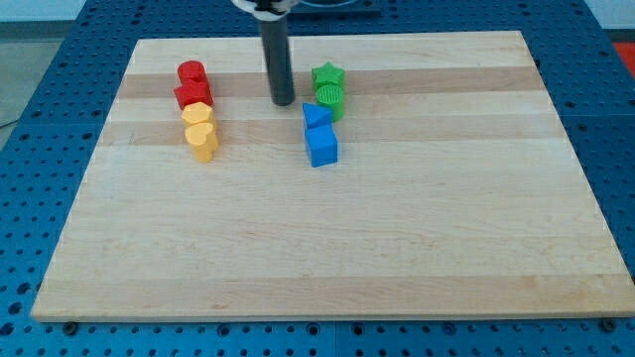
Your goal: Move the green blocks to the right side
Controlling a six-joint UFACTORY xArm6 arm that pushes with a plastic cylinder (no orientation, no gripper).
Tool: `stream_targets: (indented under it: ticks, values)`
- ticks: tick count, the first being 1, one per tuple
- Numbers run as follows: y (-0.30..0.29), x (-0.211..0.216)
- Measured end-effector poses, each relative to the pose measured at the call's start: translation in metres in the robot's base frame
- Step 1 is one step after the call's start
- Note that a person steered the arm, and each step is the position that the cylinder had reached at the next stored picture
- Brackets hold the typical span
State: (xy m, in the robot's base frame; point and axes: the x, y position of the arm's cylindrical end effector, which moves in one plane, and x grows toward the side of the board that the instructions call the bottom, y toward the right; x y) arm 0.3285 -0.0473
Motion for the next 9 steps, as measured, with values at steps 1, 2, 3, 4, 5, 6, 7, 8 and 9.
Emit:
stream_targets:
  ticks: [1,2,3,4,5,6,7,8,9]
  values:
    - [0.058,-0.005]
    - [0.026,0.0]
    - [-0.054,-0.001]
    - [-0.05,-0.04]
    - [0.015,-0.068]
    - [0.078,-0.06]
    - [0.016,-0.059]
    - [-0.047,-0.043]
    - [0.003,-0.023]
